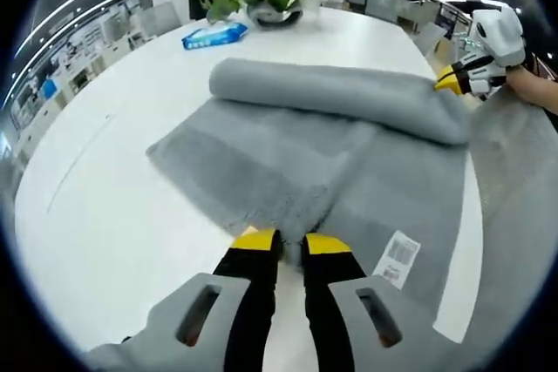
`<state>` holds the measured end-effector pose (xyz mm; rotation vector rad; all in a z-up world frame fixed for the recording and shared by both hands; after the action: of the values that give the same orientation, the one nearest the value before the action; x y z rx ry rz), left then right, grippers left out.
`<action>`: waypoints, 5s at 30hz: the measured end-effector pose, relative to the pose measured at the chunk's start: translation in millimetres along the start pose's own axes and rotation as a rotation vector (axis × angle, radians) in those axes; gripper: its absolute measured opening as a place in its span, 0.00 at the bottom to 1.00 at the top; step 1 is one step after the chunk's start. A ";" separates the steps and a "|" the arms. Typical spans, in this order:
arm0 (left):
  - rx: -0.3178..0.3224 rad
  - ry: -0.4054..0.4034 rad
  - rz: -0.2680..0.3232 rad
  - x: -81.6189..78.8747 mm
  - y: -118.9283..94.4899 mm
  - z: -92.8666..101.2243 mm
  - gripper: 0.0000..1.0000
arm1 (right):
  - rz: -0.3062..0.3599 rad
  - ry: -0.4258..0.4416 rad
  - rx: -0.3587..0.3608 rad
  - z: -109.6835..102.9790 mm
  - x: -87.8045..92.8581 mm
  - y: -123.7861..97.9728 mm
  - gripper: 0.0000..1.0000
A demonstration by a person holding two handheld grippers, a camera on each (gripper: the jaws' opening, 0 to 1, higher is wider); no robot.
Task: Open the folded towel by lifting each exposed corner and separating the folded layers until the towel lies flat within the target outline without major curled edges
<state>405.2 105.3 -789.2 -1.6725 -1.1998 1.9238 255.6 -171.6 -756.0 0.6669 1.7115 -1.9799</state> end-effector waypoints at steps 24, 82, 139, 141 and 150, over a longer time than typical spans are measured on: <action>-0.129 -0.148 0.017 54.8 -48.0 -29.7 0.09 | -0.054 -0.038 -0.070 -19.9 11.4 4.0 0.00; -0.245 -0.315 -0.085 134.1 -127.9 -61.3 0.24 | 0.161 0.057 -0.251 -47.2 -27.9 -14.4 0.00; -0.211 -0.439 0.095 -11.2 -110.5 7.7 0.01 | 0.261 0.062 -0.480 -82.8 -43.7 -37.0 0.00; -0.203 -0.436 0.093 -12.6 -103.3 11.2 0.01 | 0.270 0.072 -0.507 -85.6 -45.8 -39.0 0.00; -0.189 -0.466 0.160 -38.7 -80.9 33.0 0.01 | 0.320 0.084 -0.620 -101.2 -54.5 -54.0 0.02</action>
<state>362.5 113.5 -704.1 -1.4886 -1.4897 2.4617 273.1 -63.0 -692.4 0.7357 1.9776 -1.1302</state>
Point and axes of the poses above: the point that each gripper's makers call its tool centre point, and the gripper's own axes: y roughly forward along the fingers, z roughly to its right, x roughly out of its underside, the point moved 2 cm from there along -y, roughly backward along the fingers, and after that the axes turned 6 degrees about y, right-handed, at the moved point
